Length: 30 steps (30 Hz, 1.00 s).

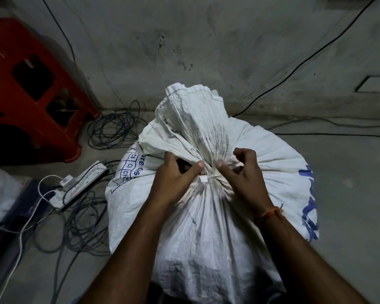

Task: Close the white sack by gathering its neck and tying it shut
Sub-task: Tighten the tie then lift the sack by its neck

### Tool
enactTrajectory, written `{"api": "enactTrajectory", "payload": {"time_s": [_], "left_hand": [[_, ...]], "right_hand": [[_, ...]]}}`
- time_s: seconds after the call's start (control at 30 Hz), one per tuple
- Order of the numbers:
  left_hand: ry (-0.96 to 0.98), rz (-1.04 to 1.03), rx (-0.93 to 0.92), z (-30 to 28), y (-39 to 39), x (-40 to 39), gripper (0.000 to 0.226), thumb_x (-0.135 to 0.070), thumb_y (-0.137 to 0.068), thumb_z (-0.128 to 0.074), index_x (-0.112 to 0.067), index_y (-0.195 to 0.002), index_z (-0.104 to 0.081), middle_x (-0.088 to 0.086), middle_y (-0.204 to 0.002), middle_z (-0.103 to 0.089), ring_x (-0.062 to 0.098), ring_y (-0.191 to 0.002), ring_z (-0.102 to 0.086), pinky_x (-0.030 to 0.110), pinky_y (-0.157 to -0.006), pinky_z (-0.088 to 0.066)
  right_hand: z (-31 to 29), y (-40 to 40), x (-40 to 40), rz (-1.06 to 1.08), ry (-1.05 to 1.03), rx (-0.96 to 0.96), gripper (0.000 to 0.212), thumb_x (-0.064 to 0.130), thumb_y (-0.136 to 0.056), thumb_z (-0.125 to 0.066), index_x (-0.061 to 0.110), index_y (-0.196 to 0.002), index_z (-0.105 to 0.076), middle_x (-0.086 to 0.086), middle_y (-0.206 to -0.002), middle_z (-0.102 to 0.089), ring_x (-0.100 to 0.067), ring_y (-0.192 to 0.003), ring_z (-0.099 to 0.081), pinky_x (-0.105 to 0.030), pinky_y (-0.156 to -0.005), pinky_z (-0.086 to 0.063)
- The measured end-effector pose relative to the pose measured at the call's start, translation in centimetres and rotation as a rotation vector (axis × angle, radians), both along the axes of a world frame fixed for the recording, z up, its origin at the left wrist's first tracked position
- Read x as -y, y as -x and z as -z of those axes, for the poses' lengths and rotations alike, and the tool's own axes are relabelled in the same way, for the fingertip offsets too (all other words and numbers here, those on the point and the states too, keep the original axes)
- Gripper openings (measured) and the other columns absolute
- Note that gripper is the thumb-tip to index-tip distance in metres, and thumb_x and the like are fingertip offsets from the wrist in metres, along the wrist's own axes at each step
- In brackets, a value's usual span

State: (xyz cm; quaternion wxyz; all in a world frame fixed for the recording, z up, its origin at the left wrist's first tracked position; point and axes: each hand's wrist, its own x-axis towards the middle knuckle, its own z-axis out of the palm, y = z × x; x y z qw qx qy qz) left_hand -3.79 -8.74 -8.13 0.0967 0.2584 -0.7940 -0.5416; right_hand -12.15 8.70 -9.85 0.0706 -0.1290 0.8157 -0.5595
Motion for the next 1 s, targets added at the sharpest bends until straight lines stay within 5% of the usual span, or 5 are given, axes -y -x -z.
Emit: {"api": "enactTrajectory", "payload": {"time_s": [0.17, 0.3, 0.67, 0.87, 1.0], "left_hand": [[-0.398, 0.013, -0.096, -3.3, 3.1, 0.1, 0.065, -0.038, -0.088, -0.076, -0.021, -0.143, -0.046, 0.002, -0.134, -0.069, 0.022, -0.118, -0.07, 0.041, -0.096, -0.06], [-0.66, 0.082, -0.303, -8.0, 5.3, -1.5, 0.056, -0.032, -0.093, -0.072, -0.018, -0.142, -0.048, 0.009, -0.131, -0.071, 0.028, -0.117, -0.071, 0.048, -0.099, -0.058], [-0.331, -0.022, -0.583, -13.0, 3.1, -4.3, 0.086, -0.042, -0.071, -0.088, -0.019, -0.144, -0.047, 0.001, -0.123, -0.076, 0.017, -0.108, -0.075, 0.039, -0.093, -0.062], [-0.287, 0.034, -0.456, -14.3, 1.8, -4.6, 0.033, -0.051, -0.065, -0.085, -0.031, -0.091, -0.082, -0.003, -0.094, -0.083, 0.017, -0.094, -0.079, 0.049, -0.092, -0.062], [-0.406, -0.046, -0.32, -14.8, 1.5, -4.8, 0.042, -0.054, -0.062, -0.085, -0.022, -0.089, -0.083, 0.007, -0.088, -0.082, 0.026, -0.087, -0.08, 0.057, -0.089, -0.062]], "right_hand": [[-3.7, 2.7, 2.4, -0.167, 0.317, 0.312, 0.085, 0.04, -0.091, -0.069, 0.027, -0.155, -0.015, 0.022, -0.114, -0.066, 0.017, -0.099, -0.065, -0.006, -0.079, -0.051], [-7.8, 3.1, 4.3, -0.2, 0.308, 0.047, 0.072, 0.042, -0.098, -0.056, 0.031, -0.158, -0.017, 0.028, -0.154, -0.031, 0.029, -0.126, -0.037, -0.024, -0.117, -0.03], [-12.8, -1.4, 1.2, -0.282, 0.508, -0.076, 0.093, 0.016, -0.085, -0.071, 0.029, -0.159, -0.017, 0.004, -0.163, -0.034, -0.011, -0.146, -0.04, -0.046, -0.122, -0.033], [-14.3, -1.6, -0.9, -0.354, 0.621, 0.073, 0.043, 0.001, -0.083, -0.07, 0.005, -0.125, -0.064, -0.011, -0.12, -0.073, -0.022, -0.111, -0.069, -0.032, -0.092, -0.057], [-15.6, -0.3, -2.1, -0.307, 0.39, 0.02, 0.014, 0.014, -0.09, -0.071, 0.003, -0.097, -0.075, -0.005, -0.09, -0.078, -0.019, -0.086, -0.071, -0.035, -0.078, -0.055]]}}
